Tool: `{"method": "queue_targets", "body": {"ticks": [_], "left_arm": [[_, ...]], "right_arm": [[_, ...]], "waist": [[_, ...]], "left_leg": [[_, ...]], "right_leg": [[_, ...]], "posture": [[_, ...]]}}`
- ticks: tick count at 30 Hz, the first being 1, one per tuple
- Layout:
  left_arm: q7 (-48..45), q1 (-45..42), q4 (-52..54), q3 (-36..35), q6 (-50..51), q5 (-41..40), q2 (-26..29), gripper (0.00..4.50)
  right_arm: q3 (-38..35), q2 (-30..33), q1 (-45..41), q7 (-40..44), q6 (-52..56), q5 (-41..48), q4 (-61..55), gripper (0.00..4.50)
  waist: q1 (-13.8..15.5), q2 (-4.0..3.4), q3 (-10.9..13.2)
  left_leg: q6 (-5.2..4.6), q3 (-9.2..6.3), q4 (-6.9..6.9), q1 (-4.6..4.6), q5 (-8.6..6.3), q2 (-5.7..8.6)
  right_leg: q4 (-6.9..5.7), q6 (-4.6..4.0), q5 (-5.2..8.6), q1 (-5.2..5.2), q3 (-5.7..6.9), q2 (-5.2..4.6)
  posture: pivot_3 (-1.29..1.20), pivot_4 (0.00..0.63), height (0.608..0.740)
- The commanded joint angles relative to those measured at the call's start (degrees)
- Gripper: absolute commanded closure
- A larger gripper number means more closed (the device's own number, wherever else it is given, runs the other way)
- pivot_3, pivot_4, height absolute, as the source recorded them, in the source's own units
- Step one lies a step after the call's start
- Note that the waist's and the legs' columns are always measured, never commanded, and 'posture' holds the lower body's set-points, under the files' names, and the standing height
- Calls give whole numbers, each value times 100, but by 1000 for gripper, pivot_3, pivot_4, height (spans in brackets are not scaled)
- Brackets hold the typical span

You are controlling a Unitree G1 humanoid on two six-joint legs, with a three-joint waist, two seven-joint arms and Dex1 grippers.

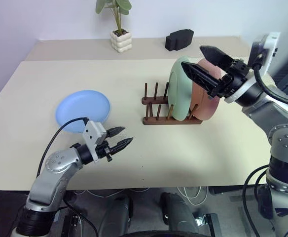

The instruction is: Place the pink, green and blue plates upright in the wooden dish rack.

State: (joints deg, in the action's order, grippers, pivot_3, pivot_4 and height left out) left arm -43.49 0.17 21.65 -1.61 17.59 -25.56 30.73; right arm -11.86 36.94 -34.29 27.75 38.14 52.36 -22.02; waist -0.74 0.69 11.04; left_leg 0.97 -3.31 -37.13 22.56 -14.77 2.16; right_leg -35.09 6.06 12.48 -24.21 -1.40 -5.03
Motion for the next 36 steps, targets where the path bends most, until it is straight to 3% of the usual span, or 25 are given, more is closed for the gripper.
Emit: {"method": "queue_targets", "body": {"ticks": [1,8,13,22,33,36], "left_arm": [[307,103,207,-495,-128,52,37,32],[650,686,157,-1738,143,-392,143,32],[1245,431,-224,-2608,599,-849,109,32],[3299,-1284,-1486,-2602,2810,-271,590,32],[3786,-2856,-3127,-2476,3736,-168,361,32],[3824,-3052,-3299,-2352,3734,-68,270,1297]], "right_arm": [[42,87,-215,273,-221,-262,-32,0],[197,60,-213,678,-358,-656,112,0],[303,-36,-225,861,-434,-863,216,0],[420,-174,-187,1028,-528,-1095,265,0],[396,-64,137,1342,-470,-1060,-95,0],[396,121,353,1683,-431,-957,-337,0]], "waist": [[2,0,0],[-4,2,1],[16,5,3],[1,12,4],[13,19,6],[12,22,6]], "left_leg": [[0,0,0,1,0,0],[0,1,3,8,0,0],[0,-5,-2,9,0,0],[1,-7,-3,10,0,3],[3,-8,0,10,1,4],[4,-8,0,13,1,7]], "right_leg": [[0,0,0,0,0,0],[2,0,0,-11,-1,-2],[1,0,0,-9,5,-2],[-6,24,-14,-10,7,2],[-10,27,-16,-14,9,1],[-6,27,-16,-14,9,-1]], "posture": [[0,150,730],[0,150,730],[0,150,730],[0,150,730],[0,150,730],[0,150,730]]}}
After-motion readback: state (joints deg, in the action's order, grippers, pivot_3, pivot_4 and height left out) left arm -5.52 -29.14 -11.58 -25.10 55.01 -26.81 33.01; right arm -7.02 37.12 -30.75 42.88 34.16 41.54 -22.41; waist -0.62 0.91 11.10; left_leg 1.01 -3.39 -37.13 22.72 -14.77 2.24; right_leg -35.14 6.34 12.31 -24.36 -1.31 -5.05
